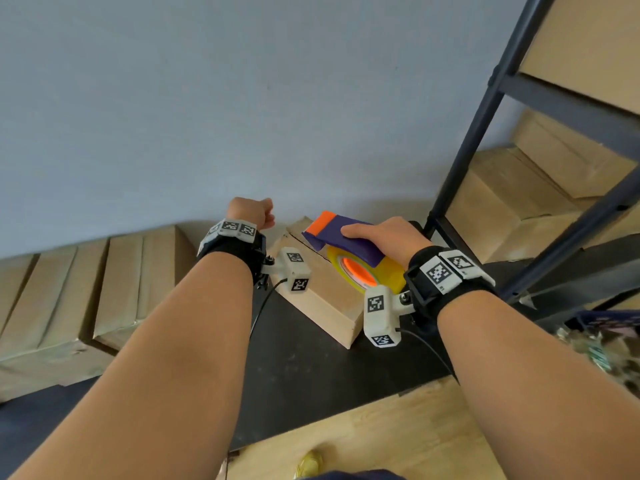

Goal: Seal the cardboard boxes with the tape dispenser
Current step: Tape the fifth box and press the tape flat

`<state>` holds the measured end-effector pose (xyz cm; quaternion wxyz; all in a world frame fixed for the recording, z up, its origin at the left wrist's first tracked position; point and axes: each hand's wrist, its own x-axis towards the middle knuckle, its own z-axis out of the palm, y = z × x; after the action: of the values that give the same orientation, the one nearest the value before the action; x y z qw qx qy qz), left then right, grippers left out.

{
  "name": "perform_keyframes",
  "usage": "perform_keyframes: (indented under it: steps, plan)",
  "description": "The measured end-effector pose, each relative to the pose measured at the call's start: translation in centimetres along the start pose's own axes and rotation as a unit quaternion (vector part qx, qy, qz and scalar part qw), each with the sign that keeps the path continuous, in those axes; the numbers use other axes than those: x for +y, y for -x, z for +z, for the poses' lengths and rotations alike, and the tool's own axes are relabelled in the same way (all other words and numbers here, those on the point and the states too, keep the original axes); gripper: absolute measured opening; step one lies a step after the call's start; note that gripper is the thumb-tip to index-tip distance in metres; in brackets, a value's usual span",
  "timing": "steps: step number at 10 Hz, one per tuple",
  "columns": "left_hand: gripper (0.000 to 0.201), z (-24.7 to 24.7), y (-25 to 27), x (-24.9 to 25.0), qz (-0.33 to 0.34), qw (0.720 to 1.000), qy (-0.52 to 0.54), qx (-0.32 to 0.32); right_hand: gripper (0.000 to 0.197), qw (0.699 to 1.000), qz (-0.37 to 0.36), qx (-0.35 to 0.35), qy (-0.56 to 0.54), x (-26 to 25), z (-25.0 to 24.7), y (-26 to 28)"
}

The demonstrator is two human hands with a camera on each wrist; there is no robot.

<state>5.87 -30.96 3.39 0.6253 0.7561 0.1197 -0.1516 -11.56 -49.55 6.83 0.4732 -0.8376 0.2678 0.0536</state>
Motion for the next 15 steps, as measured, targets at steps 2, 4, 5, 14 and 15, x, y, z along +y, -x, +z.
perform_keyframes:
  steps: [2, 4, 5, 14, 15]
  plan:
    - [0.009, 0.6, -1.5, -1.7, 0.002, 0.999, -0.04, -0.036, 0.04, 0.999, 0.03, 0.007, 0.036, -1.0, 1.6, -1.8]
    - [0.024, 0.2, -2.6, -3.2, 0.016, 0.987, -0.156, -0.017, 0.038, 0.996, 0.032, -0.006, 0.077, -2.3, 2.4, -2.4]
    - [0.015, 0.6, -3.3, -3.8, -0.007, 0.992, -0.121, -0.029, 0.036, 0.995, 0.037, -0.005, 0.087, -2.7, 2.8, -2.4]
    - [0.026, 1.4, -3.3, -6.8, 0.026, 0.94, -0.329, -0.08, 0.033, 0.993, 0.073, -0.027, 0.092, -4.0, 3.2, -3.6]
    - [0.024, 1.5, -3.2, -7.1, 0.116, 0.934, -0.339, 0.003, 0.033, 0.993, 0.075, -0.03, 0.084, -4.2, 3.1, -3.5]
